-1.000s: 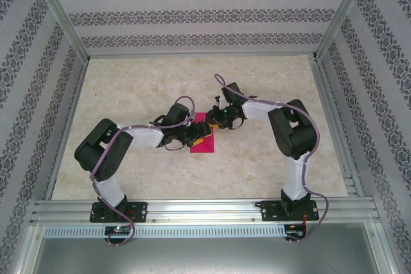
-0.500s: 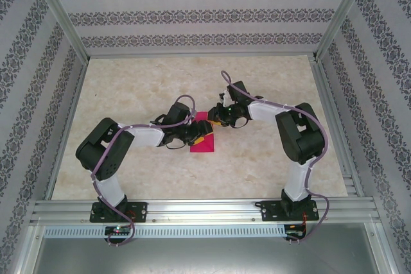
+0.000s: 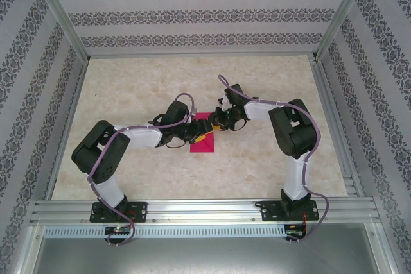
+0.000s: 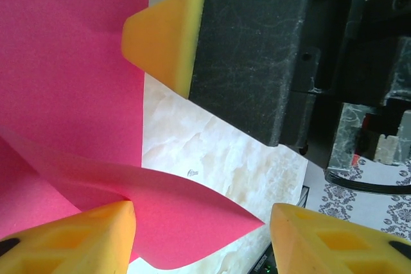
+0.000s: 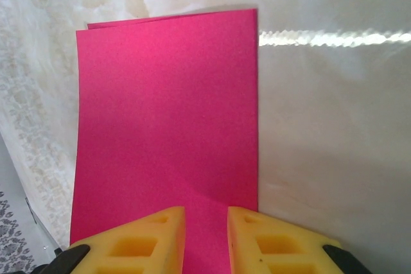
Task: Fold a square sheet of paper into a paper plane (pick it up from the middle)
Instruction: Fold the triangle a second time at the center of the table.
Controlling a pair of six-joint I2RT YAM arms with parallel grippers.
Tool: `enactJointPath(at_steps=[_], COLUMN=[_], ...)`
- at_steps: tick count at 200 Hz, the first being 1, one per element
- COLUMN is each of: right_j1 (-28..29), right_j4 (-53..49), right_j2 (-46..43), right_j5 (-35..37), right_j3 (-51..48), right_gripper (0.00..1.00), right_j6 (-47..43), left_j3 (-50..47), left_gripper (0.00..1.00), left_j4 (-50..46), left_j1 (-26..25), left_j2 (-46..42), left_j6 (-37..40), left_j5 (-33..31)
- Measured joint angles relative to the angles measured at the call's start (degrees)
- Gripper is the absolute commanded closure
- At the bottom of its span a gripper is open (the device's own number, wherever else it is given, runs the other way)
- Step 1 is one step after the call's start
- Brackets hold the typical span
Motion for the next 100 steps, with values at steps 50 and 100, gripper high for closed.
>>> enactJointPath(at_steps=[50,100], right_j1=[0.0,-0.04], right_j4=[-0.61,-0.13], right_j2=[0.22,-0.26], right_j5=[0.0,-0.09], right_j3=[0.42,0.15], right_gripper=[0.75,0.72], right_j6=[0.0,0.09], left_j3=[0.13,0.22], left_gripper=[0.41,0.51], left_j4=[1.01,1.05], left_j1=[0.02,0.02], left_j2=[0.02,2.14], left_j6=[-0.42,-1.22], left_j5=[0.42,-0.96])
